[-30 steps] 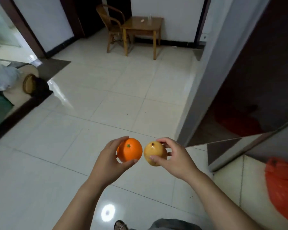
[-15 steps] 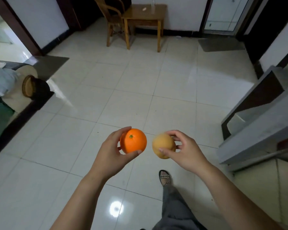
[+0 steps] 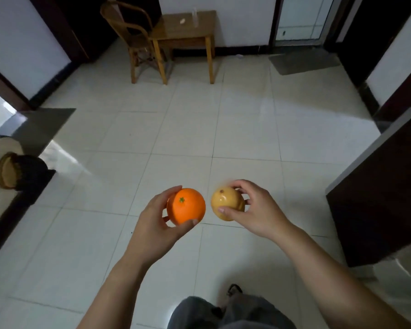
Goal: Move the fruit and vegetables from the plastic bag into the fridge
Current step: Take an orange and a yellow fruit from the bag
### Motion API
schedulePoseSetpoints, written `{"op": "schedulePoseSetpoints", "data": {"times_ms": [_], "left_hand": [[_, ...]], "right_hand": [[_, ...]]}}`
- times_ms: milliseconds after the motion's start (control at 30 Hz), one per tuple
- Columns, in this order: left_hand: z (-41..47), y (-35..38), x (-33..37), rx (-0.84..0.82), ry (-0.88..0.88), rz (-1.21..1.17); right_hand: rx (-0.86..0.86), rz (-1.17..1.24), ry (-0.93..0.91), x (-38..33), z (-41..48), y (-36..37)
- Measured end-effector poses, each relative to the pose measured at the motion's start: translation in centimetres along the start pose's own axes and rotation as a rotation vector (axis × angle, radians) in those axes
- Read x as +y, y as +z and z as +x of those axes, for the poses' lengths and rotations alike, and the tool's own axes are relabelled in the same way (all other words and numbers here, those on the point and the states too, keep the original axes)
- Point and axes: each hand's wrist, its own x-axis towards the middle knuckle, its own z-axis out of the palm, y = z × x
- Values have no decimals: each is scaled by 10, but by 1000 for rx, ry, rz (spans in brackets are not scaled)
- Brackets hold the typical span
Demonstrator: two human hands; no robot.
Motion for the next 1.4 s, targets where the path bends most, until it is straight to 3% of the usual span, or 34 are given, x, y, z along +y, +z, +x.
{"op": "schedulePoseSetpoints", "data": {"times_ms": [200,600,800,1000,1400], "left_hand": [[115,31,7,-133,33,-53],[380,166,131,-661,455,-2],[416,268,209,-919,667,23],[432,378,284,-1103,822,-13],[449,517,442,-1208,962,-95]], "right_hand": [[123,-1,124,33,59,-44],[673,-15,426,62,146,-185],[935,3,611,92,121,-245],[1179,-18,649,139,101,-329],[1437,-20,591,184,79,-488]]}}
